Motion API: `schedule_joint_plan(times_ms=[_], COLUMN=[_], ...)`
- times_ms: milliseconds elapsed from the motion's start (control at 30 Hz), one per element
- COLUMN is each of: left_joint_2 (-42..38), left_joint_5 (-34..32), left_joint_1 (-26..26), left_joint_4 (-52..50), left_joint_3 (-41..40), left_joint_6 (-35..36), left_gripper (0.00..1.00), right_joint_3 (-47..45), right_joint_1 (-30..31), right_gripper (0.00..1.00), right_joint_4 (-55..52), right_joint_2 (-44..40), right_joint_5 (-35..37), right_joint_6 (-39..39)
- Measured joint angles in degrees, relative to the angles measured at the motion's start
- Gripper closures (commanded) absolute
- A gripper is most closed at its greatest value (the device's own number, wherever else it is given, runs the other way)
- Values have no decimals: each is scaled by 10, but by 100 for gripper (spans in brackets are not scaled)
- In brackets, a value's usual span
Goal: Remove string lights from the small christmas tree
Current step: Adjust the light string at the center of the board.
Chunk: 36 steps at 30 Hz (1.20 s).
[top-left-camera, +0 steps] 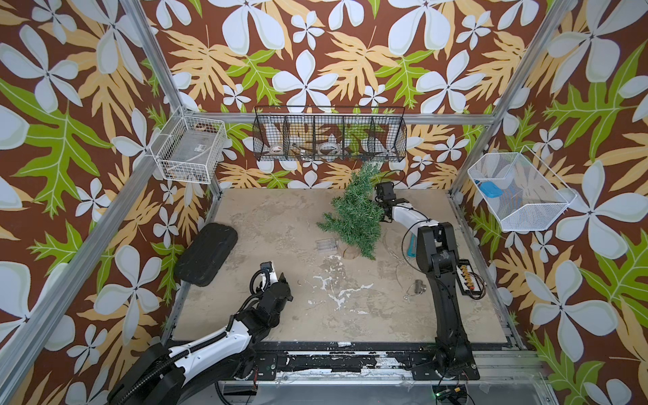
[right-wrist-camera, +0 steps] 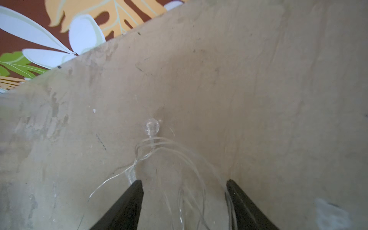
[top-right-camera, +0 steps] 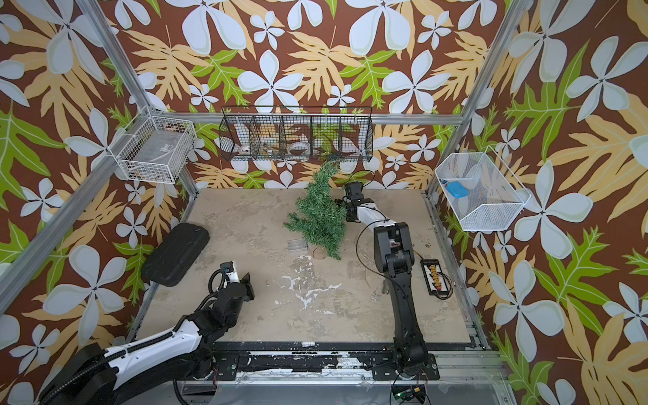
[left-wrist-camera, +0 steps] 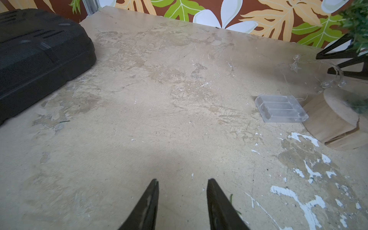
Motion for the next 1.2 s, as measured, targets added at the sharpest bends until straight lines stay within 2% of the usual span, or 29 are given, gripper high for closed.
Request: schedule_joint_plan(times_ms=[67,133,200,267,633,933,1200], left_joint_2=[4,5,5,5,-9,-10,-13], left_joint_5=[0,0,0,0,0,0,0], left_joint_1=[0,0,0,0,0,0,0], left_joint_4=[2,2,2,1,2,2,2], left_joint_3=[3,3,3,3,2,-1,-1], left_joint_6=[0,0,0,0,0,0,0], left_gripper=[58,58,58,58,59,58,58], right_joint_3=[0,-6,-10,-16,-109,-266,-423], right_joint_1=[4,5,3,-2,-77,-154,-163], right_gripper=[56,77,93,100,100,100,100], right_joint_4=[0,4,3,4,24,68,114], right_joint_2=[2,2,2,-1,-86,-209,-325], right_joint_5=[-1,3,7,6,19,59,60], right_joint_6=[2,2,4,15,63,82,94])
